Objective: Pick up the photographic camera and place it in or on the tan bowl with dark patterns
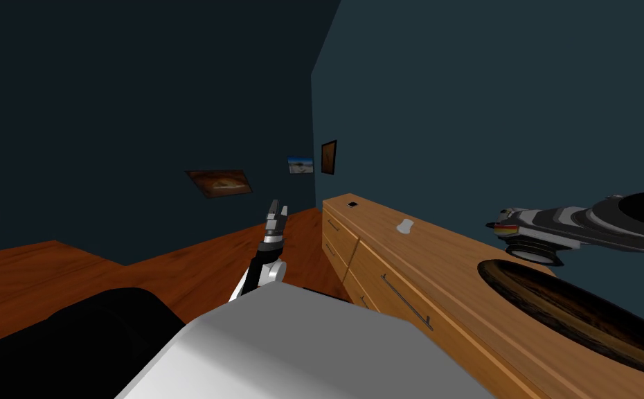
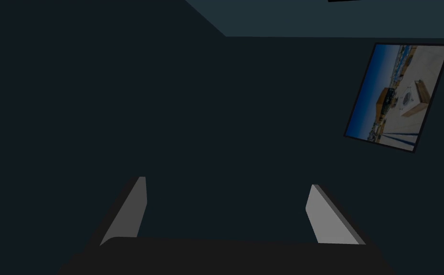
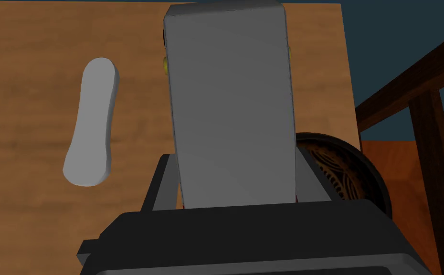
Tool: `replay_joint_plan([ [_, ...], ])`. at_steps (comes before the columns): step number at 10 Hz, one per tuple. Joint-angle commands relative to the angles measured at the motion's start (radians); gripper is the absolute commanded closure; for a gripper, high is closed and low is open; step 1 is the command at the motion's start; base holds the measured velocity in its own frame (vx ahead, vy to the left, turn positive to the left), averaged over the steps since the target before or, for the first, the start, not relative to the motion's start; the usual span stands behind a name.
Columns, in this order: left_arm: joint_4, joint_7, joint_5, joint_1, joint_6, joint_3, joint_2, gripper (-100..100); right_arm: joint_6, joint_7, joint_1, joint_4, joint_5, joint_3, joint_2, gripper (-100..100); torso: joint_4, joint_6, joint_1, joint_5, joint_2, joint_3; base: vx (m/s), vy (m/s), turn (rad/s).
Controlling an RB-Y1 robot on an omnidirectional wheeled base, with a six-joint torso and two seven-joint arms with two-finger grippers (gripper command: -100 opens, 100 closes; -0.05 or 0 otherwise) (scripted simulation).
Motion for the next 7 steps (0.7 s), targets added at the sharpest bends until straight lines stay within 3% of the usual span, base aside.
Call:
replay_joint_plan([
  [1, 0.0, 0.0, 0.0, 0.0, 0.0, 0.0, 0.0, 0, 0.029, -0.012, -0.005, 0.009, -0.022, -0.003, -0.003, 100, 0.0, 0.0, 0.0, 0.0, 0.0, 0.0, -0.041, -0.058, -0.039],
  [7, 0.0, 0.0, 0.0, 0.0, 0.0, 0.0, 0.0, 0, 0.164, -0.044, -0.053, 0.025, -0.072, -0.003, -0.012, 100, 0.002, 0.001, 0.003, 0.003, 0.002, 0.002, -0.029, -0.055, -0.048],
])
